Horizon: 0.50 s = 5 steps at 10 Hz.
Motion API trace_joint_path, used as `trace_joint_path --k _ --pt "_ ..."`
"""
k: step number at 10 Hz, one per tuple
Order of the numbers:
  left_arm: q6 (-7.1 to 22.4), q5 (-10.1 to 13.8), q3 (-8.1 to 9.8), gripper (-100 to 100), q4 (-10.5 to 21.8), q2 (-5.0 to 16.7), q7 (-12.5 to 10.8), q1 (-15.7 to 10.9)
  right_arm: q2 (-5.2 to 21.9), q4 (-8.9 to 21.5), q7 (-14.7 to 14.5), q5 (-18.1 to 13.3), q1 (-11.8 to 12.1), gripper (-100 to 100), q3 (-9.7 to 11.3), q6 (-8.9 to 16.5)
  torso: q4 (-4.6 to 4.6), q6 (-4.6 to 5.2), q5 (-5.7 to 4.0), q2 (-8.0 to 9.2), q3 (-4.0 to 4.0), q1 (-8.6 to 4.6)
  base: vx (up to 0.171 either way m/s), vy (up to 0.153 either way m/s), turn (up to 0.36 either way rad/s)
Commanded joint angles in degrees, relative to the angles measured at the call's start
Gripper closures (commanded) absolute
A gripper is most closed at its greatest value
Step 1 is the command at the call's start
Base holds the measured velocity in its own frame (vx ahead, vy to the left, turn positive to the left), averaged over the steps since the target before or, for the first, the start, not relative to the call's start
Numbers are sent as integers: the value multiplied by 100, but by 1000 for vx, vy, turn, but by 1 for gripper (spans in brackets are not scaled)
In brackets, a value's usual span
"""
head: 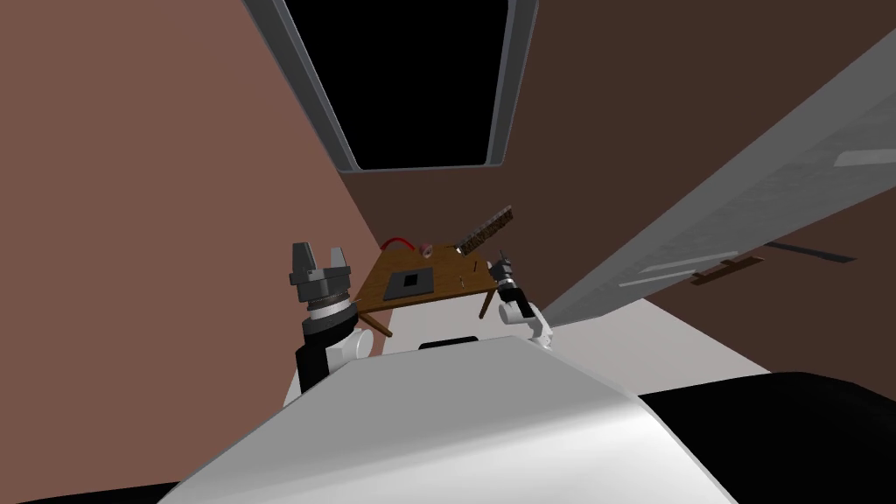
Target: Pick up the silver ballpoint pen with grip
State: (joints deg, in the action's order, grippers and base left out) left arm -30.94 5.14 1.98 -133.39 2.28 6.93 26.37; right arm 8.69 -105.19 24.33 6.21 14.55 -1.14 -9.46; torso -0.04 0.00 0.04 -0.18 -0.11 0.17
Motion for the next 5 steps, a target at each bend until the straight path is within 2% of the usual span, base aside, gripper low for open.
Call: trace_joint_path --k 1,2,3,4,5 --pt "0 0 0 0 0 0 0 0 68 202 136 88 -70 -100 -34 96 0 0 0 0 0 0 29 28 5" --pt "0 0 0 0 0 0 0 0 88 417 321 213 -235 -100 -67 307 0 1 -1 4 2 -5 32 29 5" --pt "0 0 0 0 0 0 0 0 88 483 321 213 -235 -100 -67 307 1 1 -1 4 2 -7 30 25 2" --pt "0 0 0 0 0 0 0 0 106 640 509 340 -404 -100 -100 522 1 1 -1 5 3 -8 36 33 6" --pt "0 0 0 0 0 0 0 0 106 773 509 340 -404 -100 -100 522 0 1 -1 3 2 -6 31 33 4"
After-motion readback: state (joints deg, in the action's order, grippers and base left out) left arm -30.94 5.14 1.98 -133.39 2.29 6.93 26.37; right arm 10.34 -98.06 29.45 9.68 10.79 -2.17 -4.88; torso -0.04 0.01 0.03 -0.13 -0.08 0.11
